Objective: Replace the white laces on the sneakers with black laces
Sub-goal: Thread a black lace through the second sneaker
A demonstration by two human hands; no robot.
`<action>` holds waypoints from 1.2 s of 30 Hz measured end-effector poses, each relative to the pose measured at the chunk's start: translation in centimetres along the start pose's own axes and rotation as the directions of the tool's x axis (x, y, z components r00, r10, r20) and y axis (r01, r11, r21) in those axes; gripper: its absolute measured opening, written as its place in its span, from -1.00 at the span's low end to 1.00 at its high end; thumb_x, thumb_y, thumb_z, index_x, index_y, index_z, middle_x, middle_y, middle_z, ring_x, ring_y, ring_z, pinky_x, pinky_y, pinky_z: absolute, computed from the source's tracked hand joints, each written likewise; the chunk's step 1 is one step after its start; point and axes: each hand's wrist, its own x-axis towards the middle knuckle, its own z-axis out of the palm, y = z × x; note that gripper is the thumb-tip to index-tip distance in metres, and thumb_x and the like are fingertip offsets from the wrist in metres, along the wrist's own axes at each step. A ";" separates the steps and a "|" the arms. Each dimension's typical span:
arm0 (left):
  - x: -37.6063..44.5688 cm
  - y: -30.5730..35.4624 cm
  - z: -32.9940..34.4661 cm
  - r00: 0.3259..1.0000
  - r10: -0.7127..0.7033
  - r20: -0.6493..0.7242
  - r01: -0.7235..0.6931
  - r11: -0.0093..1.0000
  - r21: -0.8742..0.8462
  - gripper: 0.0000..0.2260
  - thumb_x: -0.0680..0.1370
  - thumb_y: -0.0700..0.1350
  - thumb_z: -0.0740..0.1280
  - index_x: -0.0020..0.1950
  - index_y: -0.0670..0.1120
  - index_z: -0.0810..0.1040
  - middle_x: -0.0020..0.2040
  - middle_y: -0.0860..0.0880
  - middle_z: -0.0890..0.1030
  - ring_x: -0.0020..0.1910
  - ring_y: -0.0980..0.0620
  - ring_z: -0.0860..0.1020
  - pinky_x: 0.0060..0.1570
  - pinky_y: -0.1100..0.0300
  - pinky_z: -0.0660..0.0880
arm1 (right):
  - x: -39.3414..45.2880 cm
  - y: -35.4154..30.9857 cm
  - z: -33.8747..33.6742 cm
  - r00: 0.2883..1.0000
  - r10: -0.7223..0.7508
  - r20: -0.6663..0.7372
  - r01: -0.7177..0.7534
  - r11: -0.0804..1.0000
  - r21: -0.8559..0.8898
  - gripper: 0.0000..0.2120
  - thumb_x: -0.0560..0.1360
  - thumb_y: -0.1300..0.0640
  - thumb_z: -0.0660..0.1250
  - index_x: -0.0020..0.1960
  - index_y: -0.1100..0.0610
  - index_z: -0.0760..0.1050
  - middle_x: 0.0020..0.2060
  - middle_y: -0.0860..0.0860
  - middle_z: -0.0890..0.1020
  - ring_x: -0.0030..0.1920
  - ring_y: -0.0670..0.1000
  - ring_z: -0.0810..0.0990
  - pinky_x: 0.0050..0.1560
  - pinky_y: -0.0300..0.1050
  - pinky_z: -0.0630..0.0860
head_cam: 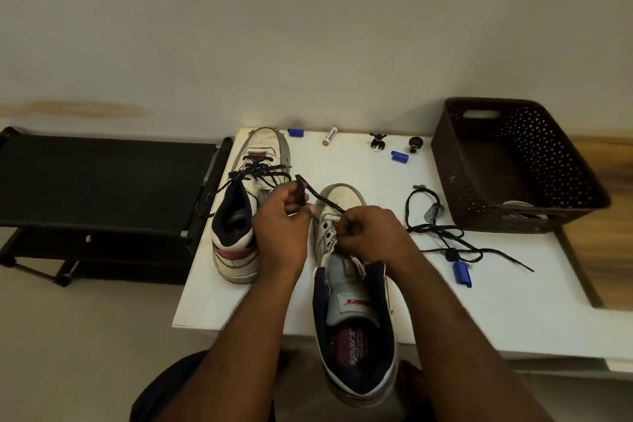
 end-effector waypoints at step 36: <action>-1.5 -1.7 1.2 0.996 -0.090 -0.029 0.084 0.982 -0.172 -0.73 0.44 -0.38 0.44 0.00 -0.03 0.60 -0.09 -0.04 0.67 -0.08 0.03 0.66 -0.06 0.14 0.60 | -0.2 0.1 1.1 0.985 0.101 -0.140 -0.110 0.992 -0.056 -0.68 0.41 -0.08 0.40 -0.40 0.01 0.38 -0.31 -0.05 0.55 -0.16 0.04 0.56 -0.21 -0.16 0.42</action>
